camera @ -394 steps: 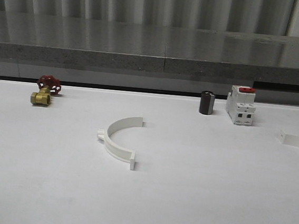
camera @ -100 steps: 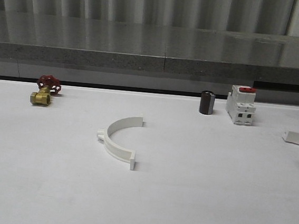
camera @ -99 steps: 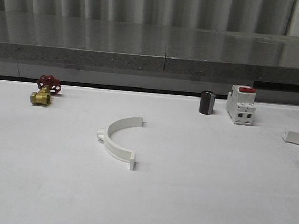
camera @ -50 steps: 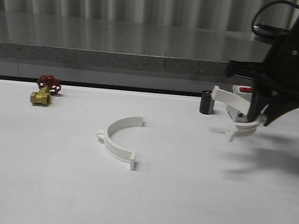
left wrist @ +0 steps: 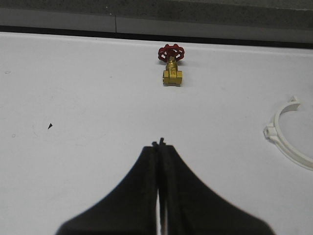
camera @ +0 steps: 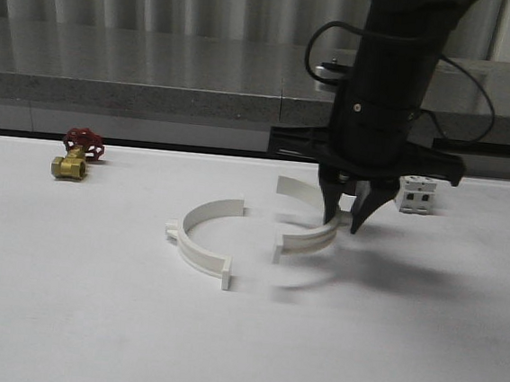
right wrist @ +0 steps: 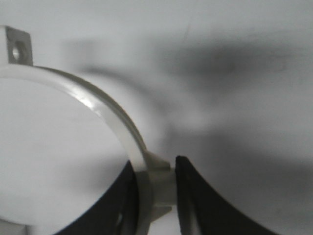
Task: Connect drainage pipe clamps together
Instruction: 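Move the held half toward the placed half, aligning the flanges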
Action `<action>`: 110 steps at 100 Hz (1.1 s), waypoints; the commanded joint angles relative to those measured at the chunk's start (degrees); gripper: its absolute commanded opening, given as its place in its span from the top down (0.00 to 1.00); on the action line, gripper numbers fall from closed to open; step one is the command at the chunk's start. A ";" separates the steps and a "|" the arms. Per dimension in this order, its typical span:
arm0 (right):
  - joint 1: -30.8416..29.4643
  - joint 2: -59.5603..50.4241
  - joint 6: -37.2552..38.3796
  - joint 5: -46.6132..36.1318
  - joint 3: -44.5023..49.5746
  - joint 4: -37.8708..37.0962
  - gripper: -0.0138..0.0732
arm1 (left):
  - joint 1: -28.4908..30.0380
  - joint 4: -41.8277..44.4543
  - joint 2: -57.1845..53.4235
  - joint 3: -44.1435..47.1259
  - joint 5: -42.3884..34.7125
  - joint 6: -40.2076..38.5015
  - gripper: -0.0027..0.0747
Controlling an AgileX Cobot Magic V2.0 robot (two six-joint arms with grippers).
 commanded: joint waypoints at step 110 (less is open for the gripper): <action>3.43 4.01 4.75 -0.76 -6.67 -2.54 0.86 | 0.07 -0.48 -0.08 -1.50 -4.02 0.08 0.99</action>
